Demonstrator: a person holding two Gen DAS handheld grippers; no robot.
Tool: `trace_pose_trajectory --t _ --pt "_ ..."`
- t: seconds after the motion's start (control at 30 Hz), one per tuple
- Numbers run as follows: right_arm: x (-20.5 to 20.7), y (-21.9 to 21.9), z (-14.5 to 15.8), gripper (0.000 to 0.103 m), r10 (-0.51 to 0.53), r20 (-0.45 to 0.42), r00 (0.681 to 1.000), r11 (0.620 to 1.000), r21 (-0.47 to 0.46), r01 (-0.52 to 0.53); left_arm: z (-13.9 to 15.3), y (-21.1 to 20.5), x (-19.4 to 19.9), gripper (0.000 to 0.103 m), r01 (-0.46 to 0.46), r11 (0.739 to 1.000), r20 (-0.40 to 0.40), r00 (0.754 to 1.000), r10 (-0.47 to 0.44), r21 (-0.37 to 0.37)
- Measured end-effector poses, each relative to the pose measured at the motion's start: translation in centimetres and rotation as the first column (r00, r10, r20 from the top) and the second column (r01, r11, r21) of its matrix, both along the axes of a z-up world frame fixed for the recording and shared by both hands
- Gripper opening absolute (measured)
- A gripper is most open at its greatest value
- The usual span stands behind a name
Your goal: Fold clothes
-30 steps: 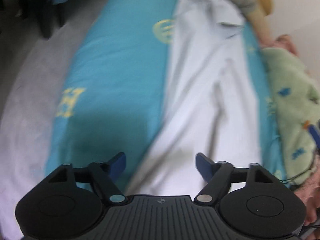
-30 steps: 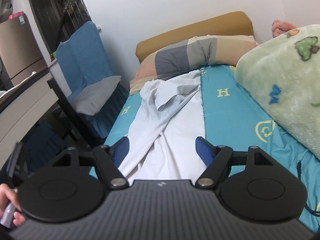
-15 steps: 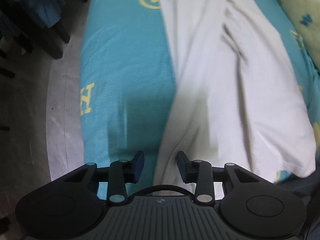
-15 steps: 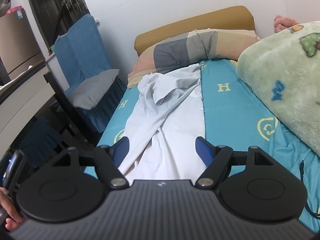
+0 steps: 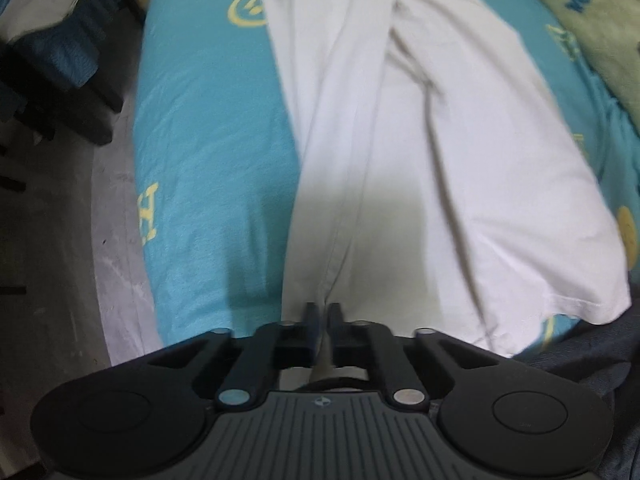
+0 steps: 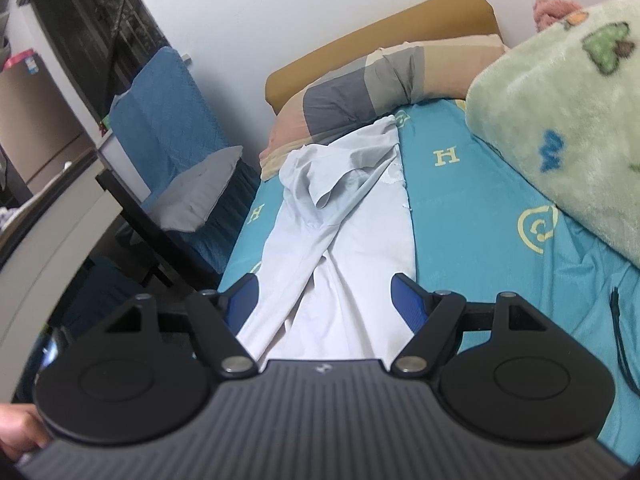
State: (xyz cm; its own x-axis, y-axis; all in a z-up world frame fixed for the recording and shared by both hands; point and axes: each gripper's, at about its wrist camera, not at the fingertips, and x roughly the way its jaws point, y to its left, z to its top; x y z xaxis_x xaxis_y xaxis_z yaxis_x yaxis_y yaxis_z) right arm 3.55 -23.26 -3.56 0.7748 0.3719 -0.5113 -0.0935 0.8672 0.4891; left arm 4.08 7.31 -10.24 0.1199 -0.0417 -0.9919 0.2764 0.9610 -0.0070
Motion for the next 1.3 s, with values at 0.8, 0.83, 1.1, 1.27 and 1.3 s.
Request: trace_pose_trajectory --t 0.8,0.83,1.1,1.27,1.3 --pt "0.4 -2.7 -1.2 0.076 -0.022 -0.090 0.996 0.989 0.146 0.035 2.3 -2.4 -2.4 0.038 0.047 0.990 0.000 0.999 -0.047 0.132" --pt "0.4 -2.7 -1.3 0.076 -0.020 -0.093 0.996 0.989 0.147 0.034 2.3 -2.3 -2.4 0.043 0.045 0.989 0.004 0.999 -0.046 0.142" --pt "0.7 -3.0 -2.2 0.076 -0.018 -0.144 0.989 0.981 0.190 0.046 1.3 -2.6 -3.2 0.018 0.111 0.979 -0.050 0.993 -0.104 0.172" --pt "0.8 -3.3 -2.6 0.076 -0.023 -0.169 0.985 0.976 0.212 0.059 3.2 -4.0 -4.6 0.000 0.176 0.973 -0.022 0.984 -0.174 0.148" --pt "0.8 -3.3 -2.6 0.076 -0.027 -0.168 0.985 0.977 0.206 0.062 4.0 -4.2 -4.7 0.000 0.170 0.976 -0.002 0.985 -0.171 0.138"
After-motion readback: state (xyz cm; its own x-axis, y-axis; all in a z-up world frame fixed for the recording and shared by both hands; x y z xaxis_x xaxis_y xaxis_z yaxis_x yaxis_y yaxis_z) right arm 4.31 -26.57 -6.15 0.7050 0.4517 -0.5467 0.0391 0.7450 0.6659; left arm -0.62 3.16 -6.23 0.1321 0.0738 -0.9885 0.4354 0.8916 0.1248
